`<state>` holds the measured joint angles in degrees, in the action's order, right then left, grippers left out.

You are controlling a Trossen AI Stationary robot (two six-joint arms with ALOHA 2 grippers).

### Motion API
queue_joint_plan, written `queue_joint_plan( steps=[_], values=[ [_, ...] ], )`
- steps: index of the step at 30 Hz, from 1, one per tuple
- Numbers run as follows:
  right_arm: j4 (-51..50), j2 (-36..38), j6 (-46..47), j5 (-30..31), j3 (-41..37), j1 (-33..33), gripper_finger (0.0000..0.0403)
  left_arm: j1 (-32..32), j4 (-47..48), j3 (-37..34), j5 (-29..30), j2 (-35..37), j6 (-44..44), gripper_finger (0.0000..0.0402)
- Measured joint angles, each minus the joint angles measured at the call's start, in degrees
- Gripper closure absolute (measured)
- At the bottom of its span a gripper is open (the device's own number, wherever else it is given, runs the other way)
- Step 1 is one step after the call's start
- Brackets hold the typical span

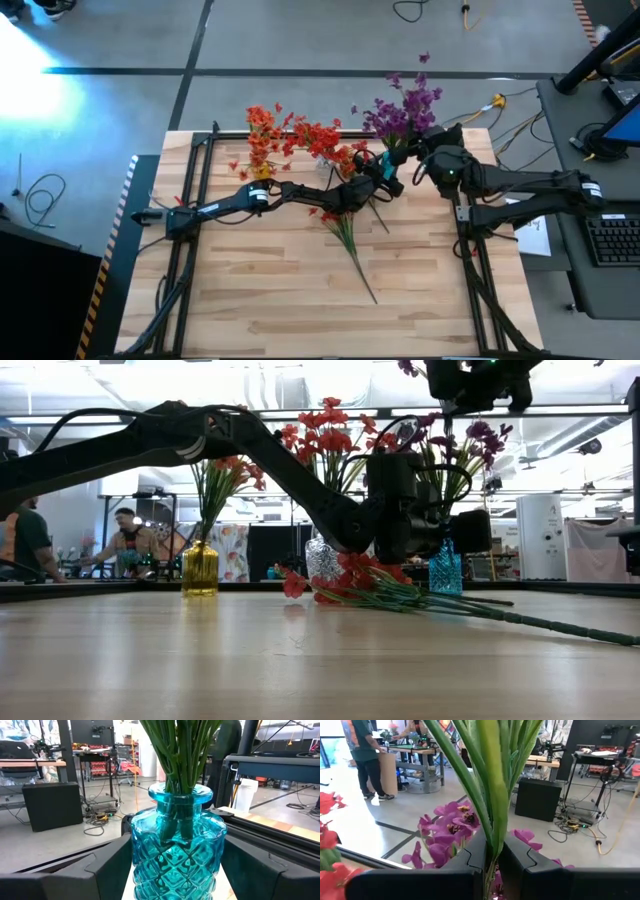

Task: Sort flowers into vase by color
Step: Put the purple flowers into the blue vase

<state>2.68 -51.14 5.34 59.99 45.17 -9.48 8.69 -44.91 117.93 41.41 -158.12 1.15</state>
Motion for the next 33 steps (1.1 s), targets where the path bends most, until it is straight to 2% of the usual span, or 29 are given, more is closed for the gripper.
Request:
queue_joint_plan(
  steps=[8, 20, 26, 33],
  values=[
    [1.31, -0.35, 0.83, -0.48, -0.76, -2.53, 0.0374, 0.00, 0.02, 0.00, 0.00, -0.09, 0.02, 0.0131],
    [3.46, -0.33, 3.06, -0.46, -4.04, -2.57, 0.0374, 0.00, 0.47, 0.00, -0.08, -0.11, -0.45, 0.0131],
    [9.12, -0.30, 2.14, -0.46, -7.01, -2.57, 0.0375, 0.00, 0.59, 0.00, -0.08, -0.13, -0.57, 0.0131],
    [9.57, -0.30, 1.53, -0.48, -8.09, -2.57, 0.0375, 0.00, 0.96, 0.00, -0.07, -0.17, -0.59, 0.0131]
  ],
)
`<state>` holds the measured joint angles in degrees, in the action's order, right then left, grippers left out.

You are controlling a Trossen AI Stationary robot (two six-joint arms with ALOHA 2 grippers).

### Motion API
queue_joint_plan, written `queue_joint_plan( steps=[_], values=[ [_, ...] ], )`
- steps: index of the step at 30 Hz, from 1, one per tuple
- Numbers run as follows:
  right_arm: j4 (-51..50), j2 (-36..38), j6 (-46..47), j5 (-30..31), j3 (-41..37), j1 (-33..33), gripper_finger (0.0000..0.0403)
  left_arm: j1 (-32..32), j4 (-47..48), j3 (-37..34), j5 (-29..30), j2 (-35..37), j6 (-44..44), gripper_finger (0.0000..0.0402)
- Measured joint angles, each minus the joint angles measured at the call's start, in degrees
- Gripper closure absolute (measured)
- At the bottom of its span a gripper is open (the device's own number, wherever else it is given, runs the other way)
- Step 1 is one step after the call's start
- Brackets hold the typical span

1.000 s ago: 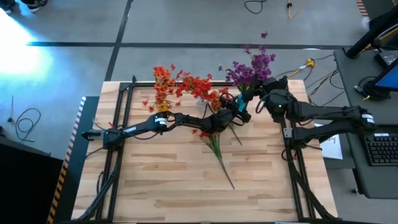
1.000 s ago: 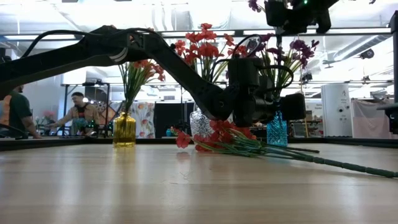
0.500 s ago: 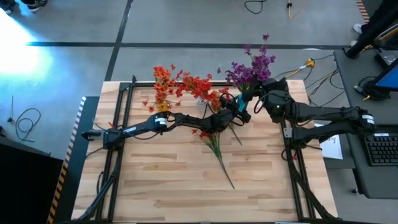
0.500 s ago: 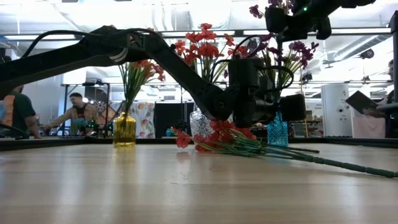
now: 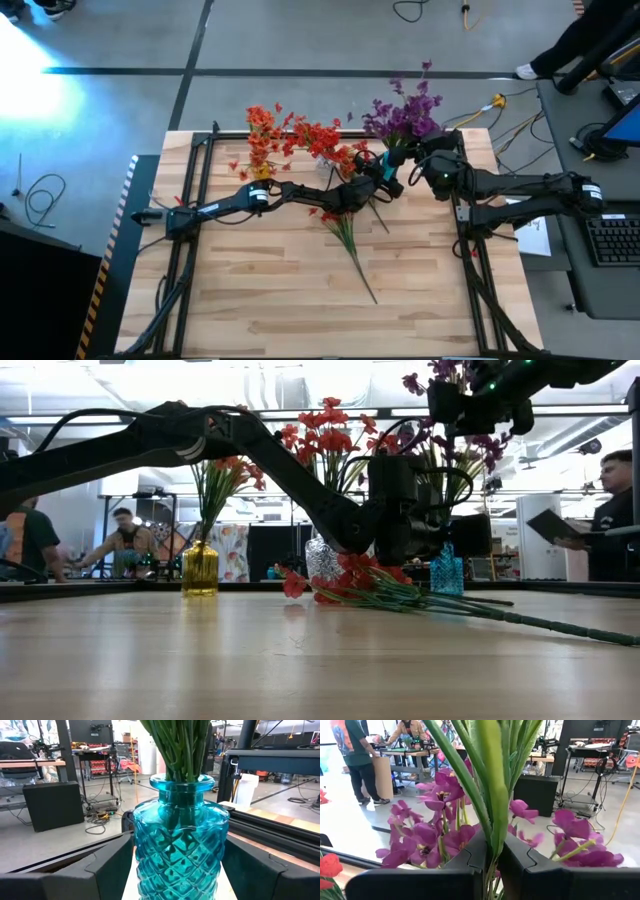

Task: Sort flowers into vase by color
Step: Put the purple flowers into the blue vase

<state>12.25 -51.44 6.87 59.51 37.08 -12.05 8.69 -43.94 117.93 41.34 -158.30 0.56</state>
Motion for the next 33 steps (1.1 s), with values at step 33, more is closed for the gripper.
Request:
queue_joint_plan(
  steps=[33],
  values=[
    [-6.06, 0.00, 3.76, -0.03, -0.02, 0.00, 0.0375, -0.02, 0.02, 0.00, 0.02, 0.00, 0.00, 0.0131]
  ],
)
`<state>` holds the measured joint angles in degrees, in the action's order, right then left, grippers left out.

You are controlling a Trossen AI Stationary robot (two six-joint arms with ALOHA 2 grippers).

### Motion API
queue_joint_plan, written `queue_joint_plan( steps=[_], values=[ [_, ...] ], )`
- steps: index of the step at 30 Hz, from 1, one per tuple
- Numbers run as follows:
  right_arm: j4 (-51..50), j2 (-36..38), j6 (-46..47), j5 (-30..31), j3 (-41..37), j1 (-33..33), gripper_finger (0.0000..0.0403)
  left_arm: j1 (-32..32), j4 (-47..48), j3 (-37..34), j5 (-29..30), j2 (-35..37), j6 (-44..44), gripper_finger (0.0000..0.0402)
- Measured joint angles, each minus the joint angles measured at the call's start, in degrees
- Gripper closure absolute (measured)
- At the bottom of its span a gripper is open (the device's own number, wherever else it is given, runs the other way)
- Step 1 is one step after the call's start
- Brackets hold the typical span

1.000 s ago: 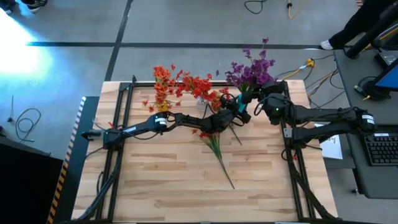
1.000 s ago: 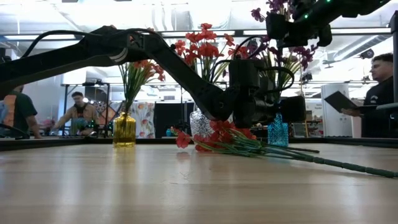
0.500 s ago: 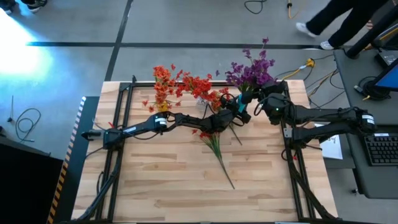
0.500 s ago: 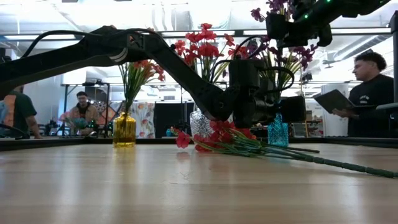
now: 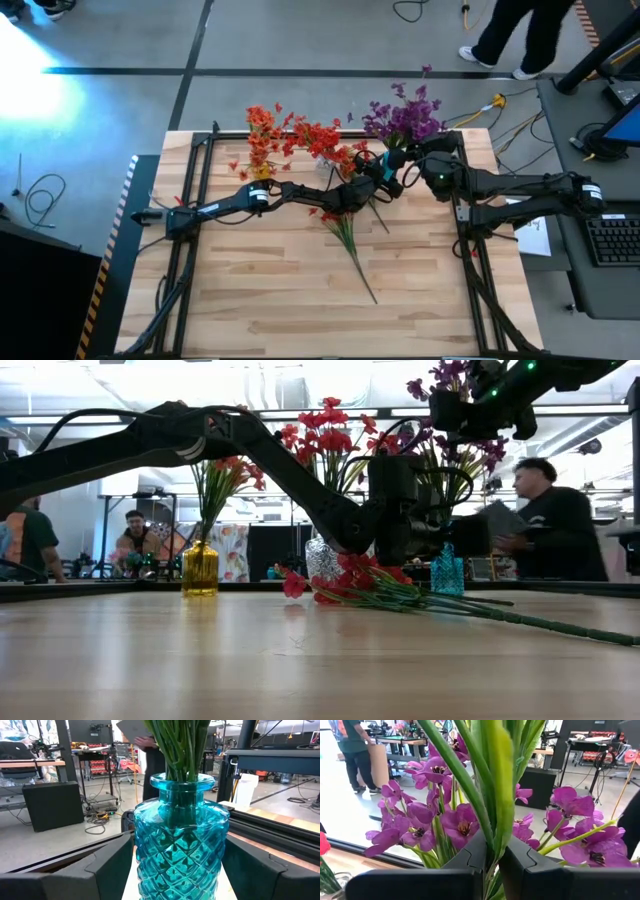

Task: Sort flowers into vase by color
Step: Put the purple flowers into the blue vase

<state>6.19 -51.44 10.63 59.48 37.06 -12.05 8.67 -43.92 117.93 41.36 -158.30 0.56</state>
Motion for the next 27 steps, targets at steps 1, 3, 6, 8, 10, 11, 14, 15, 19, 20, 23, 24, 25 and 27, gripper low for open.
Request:
queue_joint_plan(
  steps=[1, 3, 6, 8, 10, 11, 14, 15, 19, 20, 23, 24, 25, 27],
  values=[
    [-0.08, -0.02, 0.00, -0.02, 0.00, 0.00, 0.0375, 0.01, 0.06, 0.00, 0.00, 0.00, 0.00, 0.0131],
    [-0.31, -0.02, 0.00, -0.02, 0.00, 0.00, 0.0375, 0.00, 0.14, 0.00, 0.00, 0.00, 0.00, 0.0131],
    [-1.18, -0.02, 0.30, -0.02, 0.00, 0.01, 0.0375, 0.00, 0.24, 0.00, 0.00, 0.00, 0.00, 0.0131],
    [-2.55, -0.02, 1.52, -0.06, -0.03, 0.01, 0.0375, 0.00, 0.32, 0.00, 0.00, 0.00, 0.00, 0.0131],
    [-3.29, -0.02, 2.27, -0.08, -0.32, 0.00, 0.0375, 0.00, 0.35, 0.00, 0.00, 0.00, 0.00, 0.0131],
    [-3.32, -0.02, 2.34, -0.08, -0.52, 0.00, 0.0375, 0.00, 0.35, 0.00, 0.00, 0.00, 0.00, 0.0131],
    [-3.38, -0.02, 2.49, -0.11, -0.96, 0.00, 0.0375, 0.00, 0.37, 0.00, 0.00, 0.00, 0.00, 0.0131],
    [-3.41, -0.02, 2.85, -0.11, -1.01, 0.01, 0.0375, 0.02, 0.37, 0.00, 0.00, 0.00, 0.00, 0.0131],
    [-3.53, -0.02, 2.95, -0.57, -1.28, 0.00, 0.0375, 0.00, 0.37, 0.00, 0.00, 0.00, 0.00, 0.0131],
    [-3.52, -0.02, 2.95, -1.15, -1.32, 0.00, 0.0375, 0.02, 0.37, 0.00, 0.00, 0.00, 0.00, 0.0131],
    [-3.53, -0.02, 2.95, -1.53, -1.51, 0.02, 0.0375, 0.00, 0.37, 0.00, 0.00, 0.00, 0.00, 0.0131],
    [-3.53, -0.02, 2.95, -1.53, -1.58, 0.00, 0.0375, 0.01, 0.37, 0.00, 0.00, 0.00, 0.00, 0.0131],
    [-3.51, -0.02, 2.95, -1.53, -1.62, 0.00, 0.0375, 0.00, 0.37, 0.00, 0.00, 0.00, 0.00, 0.0131],
    [-3.53, -0.02, 2.95, -1.52, -1.75, 0.02, 0.0375, 0.01, 0.37, 0.00, 0.00, 0.00, 0.00, 0.0131]
  ],
)
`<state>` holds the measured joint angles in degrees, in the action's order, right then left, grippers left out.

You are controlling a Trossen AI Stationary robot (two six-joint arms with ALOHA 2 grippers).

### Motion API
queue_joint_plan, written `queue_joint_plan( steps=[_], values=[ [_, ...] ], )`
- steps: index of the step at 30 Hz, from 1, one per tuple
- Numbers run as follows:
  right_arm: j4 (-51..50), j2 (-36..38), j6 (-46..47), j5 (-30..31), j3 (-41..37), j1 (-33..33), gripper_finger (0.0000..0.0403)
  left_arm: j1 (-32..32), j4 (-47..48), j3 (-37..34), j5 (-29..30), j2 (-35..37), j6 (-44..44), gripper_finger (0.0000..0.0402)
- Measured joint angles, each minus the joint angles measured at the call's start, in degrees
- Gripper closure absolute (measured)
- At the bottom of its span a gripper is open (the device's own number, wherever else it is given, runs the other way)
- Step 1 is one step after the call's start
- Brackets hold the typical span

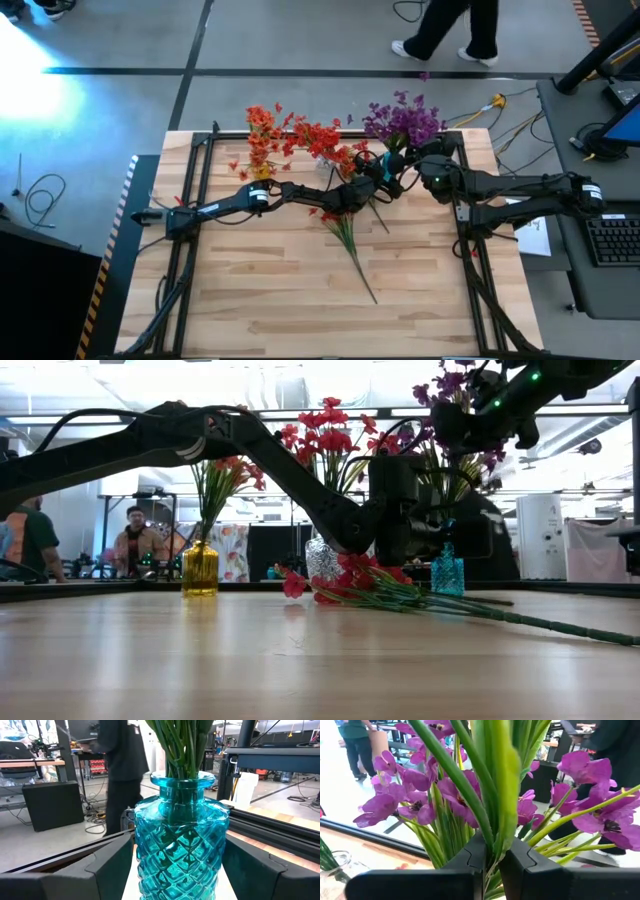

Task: Sort flowers into vase by color
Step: Put the purple flowers into the blue vase

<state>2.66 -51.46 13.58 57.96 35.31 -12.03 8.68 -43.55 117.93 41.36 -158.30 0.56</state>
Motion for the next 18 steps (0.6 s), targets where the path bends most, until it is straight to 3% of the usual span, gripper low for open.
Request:
queue_joint_plan(
  steps=[18],
  values=[
    [0.11, -0.02, 3.09, -0.01, -3.64, 0.00, 0.0375, 0.01, 0.11, 0.00, 0.01, 0.00, 0.00, 0.0131]
  ],
)
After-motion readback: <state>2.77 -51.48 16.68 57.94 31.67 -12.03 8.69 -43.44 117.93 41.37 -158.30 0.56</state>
